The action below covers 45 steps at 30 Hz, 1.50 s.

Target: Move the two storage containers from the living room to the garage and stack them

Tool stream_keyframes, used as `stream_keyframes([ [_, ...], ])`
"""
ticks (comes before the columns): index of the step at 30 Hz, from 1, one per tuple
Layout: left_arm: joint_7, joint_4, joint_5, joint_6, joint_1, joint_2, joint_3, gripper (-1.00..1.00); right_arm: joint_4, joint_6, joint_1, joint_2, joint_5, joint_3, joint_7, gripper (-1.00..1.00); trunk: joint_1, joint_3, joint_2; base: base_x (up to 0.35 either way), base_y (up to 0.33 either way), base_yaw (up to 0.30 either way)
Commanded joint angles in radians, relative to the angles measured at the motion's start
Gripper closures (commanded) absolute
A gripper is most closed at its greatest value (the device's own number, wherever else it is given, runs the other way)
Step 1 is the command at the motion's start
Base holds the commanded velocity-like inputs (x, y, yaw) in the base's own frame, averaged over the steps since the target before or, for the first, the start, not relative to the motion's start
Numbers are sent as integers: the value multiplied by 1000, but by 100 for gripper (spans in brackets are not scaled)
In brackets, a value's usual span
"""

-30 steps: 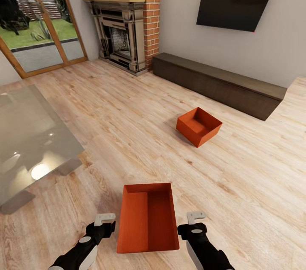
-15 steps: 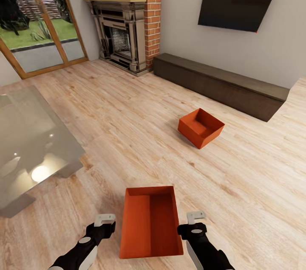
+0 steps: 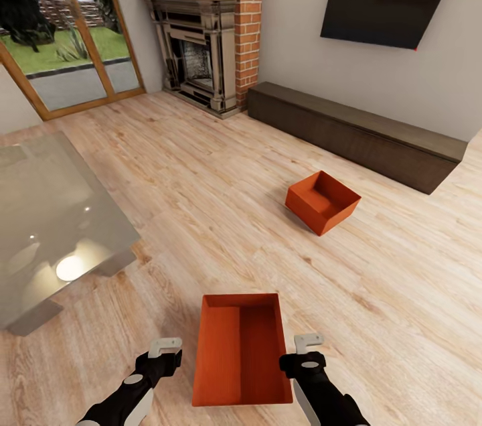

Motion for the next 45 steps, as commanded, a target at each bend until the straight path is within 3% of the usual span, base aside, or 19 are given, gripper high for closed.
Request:
stream_keyframes([
  [1,6,0,9,-3,-1,1,-9,-100,-2,9,0,0,6,4,-4,-100,0,-1,0,1,1,16],
  [25,6,-1,9,-3,-1,1,-9,-100,-1,9,0,0,5,4,-4,-100,0,-1,0,0,0,2],
  [45,4,-1,9,-2,-1,1,-9,-100,-4,13,0,2,12,11,-4,-100,77,-64,-140,0,0,0],
])
